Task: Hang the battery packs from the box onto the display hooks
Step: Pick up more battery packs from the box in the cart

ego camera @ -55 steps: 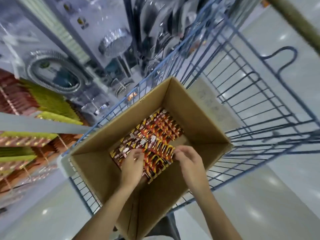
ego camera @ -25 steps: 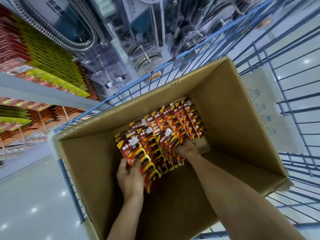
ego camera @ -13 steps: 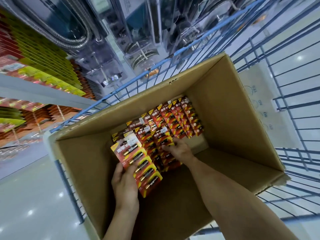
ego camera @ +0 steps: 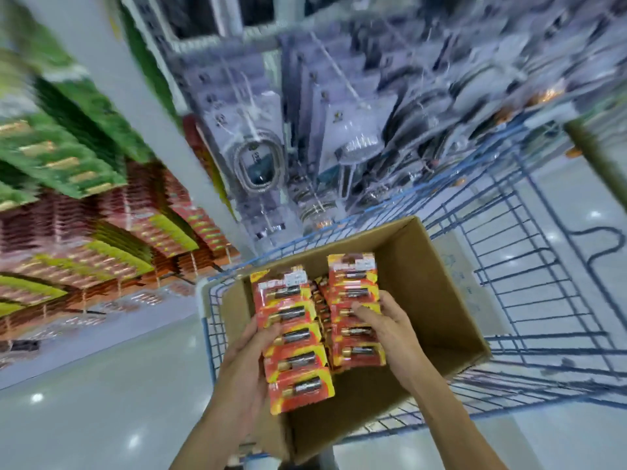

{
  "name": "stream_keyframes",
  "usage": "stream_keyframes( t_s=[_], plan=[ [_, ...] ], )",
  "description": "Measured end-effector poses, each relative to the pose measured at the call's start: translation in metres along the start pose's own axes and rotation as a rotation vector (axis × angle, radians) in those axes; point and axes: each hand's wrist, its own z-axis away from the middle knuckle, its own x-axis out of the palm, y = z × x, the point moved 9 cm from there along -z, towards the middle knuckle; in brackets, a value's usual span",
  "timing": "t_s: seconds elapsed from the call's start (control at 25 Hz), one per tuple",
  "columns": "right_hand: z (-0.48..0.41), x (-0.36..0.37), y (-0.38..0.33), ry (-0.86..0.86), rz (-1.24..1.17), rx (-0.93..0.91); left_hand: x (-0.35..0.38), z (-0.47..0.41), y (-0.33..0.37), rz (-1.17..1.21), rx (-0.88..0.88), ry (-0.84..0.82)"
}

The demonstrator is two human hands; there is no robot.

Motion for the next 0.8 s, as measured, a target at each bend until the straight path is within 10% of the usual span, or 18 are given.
stream_keyframes(
  t_s=[0.8],
  plan=[
    [0.254,0.523,-0.003,-0.399,0.201,-0.314,-0.459,0.253,0.192,0.318,0.668,0.024]
  ],
)
